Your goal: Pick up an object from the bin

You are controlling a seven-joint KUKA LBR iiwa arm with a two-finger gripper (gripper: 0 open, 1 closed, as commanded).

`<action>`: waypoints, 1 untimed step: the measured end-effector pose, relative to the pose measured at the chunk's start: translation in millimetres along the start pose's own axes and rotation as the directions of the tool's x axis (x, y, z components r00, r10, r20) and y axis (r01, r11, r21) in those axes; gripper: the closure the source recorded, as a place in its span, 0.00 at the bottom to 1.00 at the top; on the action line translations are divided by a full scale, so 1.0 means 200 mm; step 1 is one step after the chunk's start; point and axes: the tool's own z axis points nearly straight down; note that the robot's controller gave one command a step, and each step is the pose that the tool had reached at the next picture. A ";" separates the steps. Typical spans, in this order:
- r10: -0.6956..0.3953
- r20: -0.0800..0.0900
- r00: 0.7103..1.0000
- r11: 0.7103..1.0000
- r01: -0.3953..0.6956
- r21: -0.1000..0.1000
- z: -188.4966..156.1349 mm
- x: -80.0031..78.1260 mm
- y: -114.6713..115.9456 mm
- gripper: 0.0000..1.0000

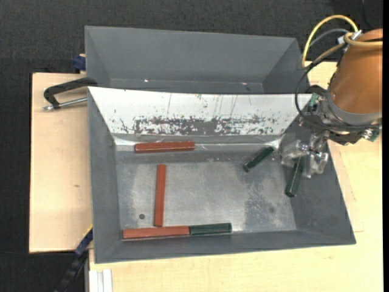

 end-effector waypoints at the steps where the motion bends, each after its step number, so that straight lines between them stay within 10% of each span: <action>1: -0.066 -0.001 0.998 0.998 0.066 -0.001 -0.07 0.01 0.00 1.00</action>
Offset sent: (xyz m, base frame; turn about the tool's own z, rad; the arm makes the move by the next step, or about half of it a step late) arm -0.0178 -0.0185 0.0930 -0.3411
